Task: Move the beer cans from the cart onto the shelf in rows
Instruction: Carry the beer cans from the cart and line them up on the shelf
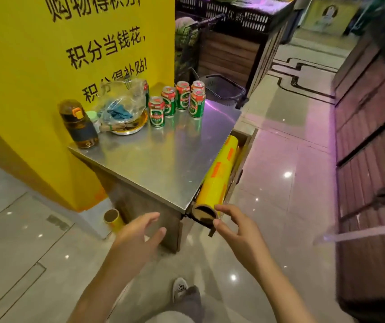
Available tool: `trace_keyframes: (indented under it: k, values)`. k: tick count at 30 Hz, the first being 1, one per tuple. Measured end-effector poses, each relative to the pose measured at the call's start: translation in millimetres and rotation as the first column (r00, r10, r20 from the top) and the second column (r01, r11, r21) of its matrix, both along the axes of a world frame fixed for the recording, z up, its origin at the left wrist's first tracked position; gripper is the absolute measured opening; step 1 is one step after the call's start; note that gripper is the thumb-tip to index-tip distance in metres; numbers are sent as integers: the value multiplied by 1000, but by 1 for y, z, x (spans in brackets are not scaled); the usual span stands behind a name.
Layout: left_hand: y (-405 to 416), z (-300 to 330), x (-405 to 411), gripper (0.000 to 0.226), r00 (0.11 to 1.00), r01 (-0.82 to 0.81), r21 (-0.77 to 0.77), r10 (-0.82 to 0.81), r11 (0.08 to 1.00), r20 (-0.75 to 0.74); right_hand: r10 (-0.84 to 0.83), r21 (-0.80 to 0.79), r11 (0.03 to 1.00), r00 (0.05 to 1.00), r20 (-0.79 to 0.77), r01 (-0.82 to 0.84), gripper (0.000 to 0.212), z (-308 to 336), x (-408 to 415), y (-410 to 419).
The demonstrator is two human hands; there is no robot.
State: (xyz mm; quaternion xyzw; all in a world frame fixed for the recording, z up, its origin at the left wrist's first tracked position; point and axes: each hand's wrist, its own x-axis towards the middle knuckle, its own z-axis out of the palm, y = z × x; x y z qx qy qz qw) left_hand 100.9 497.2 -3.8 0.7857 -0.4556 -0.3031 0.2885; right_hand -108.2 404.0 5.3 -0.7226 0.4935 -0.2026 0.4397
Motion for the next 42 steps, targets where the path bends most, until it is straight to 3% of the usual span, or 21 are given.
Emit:
trace_keyframes:
  k: [4, 10, 18, 22, 29, 36, 42]
  values:
    - [-77, 2, 4, 42, 997, -6, -26, 4, 1000, -73, -35, -50, 998, 999, -31, 33, 28, 4, -4, -75]
    - [-178, 1, -4, 42, 997, 54, -17, -54, 998, -55, -52, 87, 995, 998, 46, 48, 20, -11, -14, -161]
    - [-285, -25, 24, 43, 984, -132, 52, 137, 990, -115, 137, 126, 983, 990, -32, -132, 26, -37, 38, -323]
    - [-334, -36, 55, 30, 910, -376, 39, 377, 926, -172, 198, 118, 974, 979, -47, -191, 41, -47, 84, -408]
    - [-423, -65, 114, 64, 715, -684, 25, 676, 729, -176, 139, 145, 979, 989, 48, -144, 76, -80, 173, -513]
    - [-465, -79, 144, 71, 624, -779, -133, 734, 613, -267, 77, 121, 989, 994, 80, -86, 85, -109, 213, -536]
    - [-468, -86, 150, 74, 595, -803, -175, 762, 569, -255, -1, 101, 995, 990, 139, -13, 65, -115, 221, -539]
